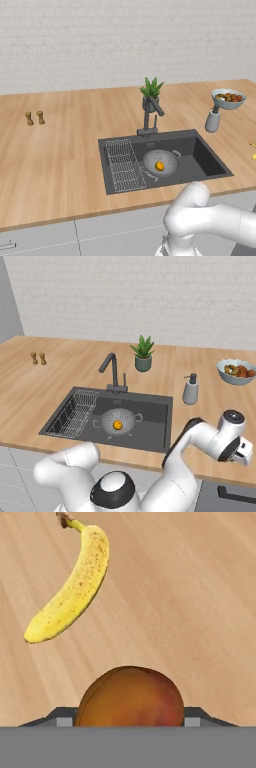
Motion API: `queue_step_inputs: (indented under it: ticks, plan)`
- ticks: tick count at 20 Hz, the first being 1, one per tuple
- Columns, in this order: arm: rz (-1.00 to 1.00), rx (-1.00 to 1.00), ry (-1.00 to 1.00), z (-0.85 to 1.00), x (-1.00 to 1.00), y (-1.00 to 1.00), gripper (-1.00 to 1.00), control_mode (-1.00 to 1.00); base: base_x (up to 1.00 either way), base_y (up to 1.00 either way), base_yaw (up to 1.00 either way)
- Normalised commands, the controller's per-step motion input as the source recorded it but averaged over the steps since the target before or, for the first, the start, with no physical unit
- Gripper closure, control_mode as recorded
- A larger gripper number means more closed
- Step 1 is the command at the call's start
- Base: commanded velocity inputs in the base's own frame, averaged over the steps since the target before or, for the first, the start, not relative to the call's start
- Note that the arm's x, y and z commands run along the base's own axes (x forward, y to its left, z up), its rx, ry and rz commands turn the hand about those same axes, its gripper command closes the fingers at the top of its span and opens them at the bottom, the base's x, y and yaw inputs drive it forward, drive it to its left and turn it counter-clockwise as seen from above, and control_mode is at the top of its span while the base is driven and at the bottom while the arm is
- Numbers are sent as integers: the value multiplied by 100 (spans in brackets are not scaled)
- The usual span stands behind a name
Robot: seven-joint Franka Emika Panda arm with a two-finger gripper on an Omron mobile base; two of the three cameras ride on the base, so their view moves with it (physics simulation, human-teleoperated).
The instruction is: Put the colander in the sink, put the banana, tangerine, peach in the colander, and turn on the sink faucet and pour water over the colander.
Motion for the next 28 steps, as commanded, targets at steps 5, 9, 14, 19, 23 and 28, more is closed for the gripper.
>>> queue_step_inputs:
  ticks: [5,9,14,19,23,28]
  plan:
    - [11,0,-17,73,-6,93,100,-100,0,0,0]
    - [28,-8,1,58,5,98,100,-100,0,0,0]
    - [36,-18,16,62,27,98,100,-100,0,0,0]
    - [28,-18,8,40,57,91,100,-100,0,0,0]
    - [42,-1,0,7,82,65,100,-100,0,0,0]
    - [57,0,6,-7,74,12,100,-100,0,0,0]
